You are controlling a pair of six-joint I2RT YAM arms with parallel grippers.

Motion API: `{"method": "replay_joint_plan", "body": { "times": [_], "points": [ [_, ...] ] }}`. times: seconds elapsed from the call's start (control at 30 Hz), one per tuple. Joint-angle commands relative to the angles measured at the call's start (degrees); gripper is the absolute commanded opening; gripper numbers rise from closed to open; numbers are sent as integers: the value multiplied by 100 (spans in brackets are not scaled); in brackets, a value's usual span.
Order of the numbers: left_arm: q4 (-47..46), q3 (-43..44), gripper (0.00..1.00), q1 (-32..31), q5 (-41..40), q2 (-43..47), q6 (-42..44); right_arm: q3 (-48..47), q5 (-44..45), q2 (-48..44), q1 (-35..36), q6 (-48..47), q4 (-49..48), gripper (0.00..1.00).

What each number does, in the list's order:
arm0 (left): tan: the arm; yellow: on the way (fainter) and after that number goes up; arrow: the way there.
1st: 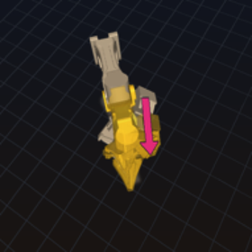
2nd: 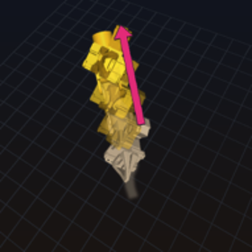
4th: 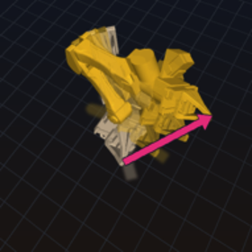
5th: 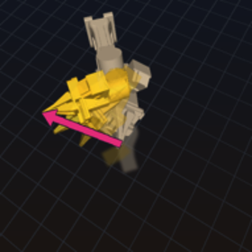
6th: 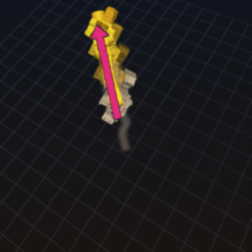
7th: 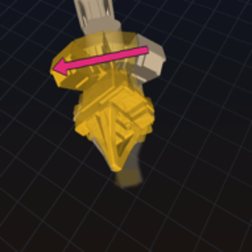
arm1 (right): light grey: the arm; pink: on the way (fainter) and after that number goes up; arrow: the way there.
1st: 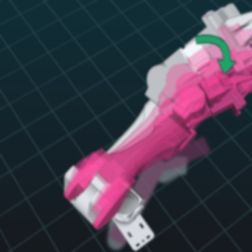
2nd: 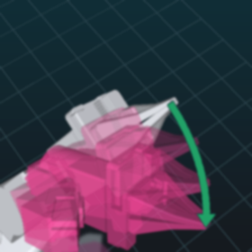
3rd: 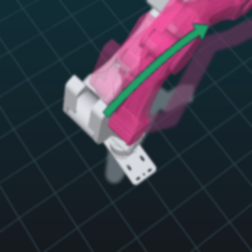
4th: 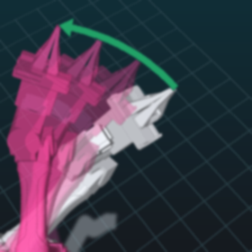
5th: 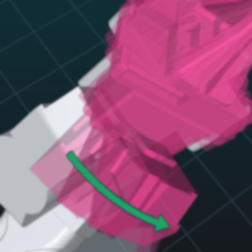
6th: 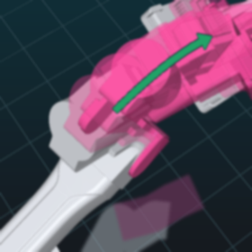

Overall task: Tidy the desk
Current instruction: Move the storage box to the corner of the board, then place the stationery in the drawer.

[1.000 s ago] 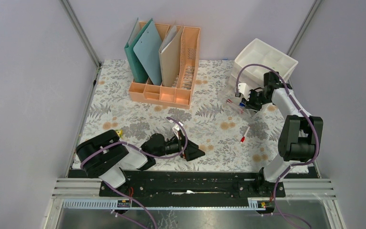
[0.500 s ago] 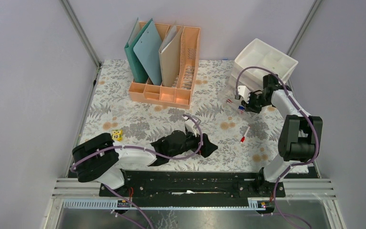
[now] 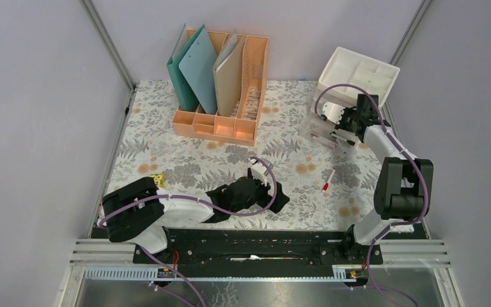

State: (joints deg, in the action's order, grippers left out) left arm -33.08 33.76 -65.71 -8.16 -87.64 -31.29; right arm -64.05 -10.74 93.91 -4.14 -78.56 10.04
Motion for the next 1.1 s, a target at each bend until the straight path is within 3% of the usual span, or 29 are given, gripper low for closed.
{"method": "replay_joint_plan", "body": {
  "times": [0.0, 0.33, 0.53, 1.07],
  "points": [
    [-250, 52, 99, -38, -126, 27, 65, -327, 590, 37, -24, -3, -942, 5],
    [-463, -62, 99, -56, -28, 40, 53, -346, 590, 288, -25, -3, -942, 5],
    [-550, -60, 99, -56, 67, 10, 77, -919, 590, 602, -25, -3, -942, 5],
    [-716, -203, 99, -64, 160, 42, 84, -1362, 590, 790, -16, -3, -942, 5]
  ]
}}
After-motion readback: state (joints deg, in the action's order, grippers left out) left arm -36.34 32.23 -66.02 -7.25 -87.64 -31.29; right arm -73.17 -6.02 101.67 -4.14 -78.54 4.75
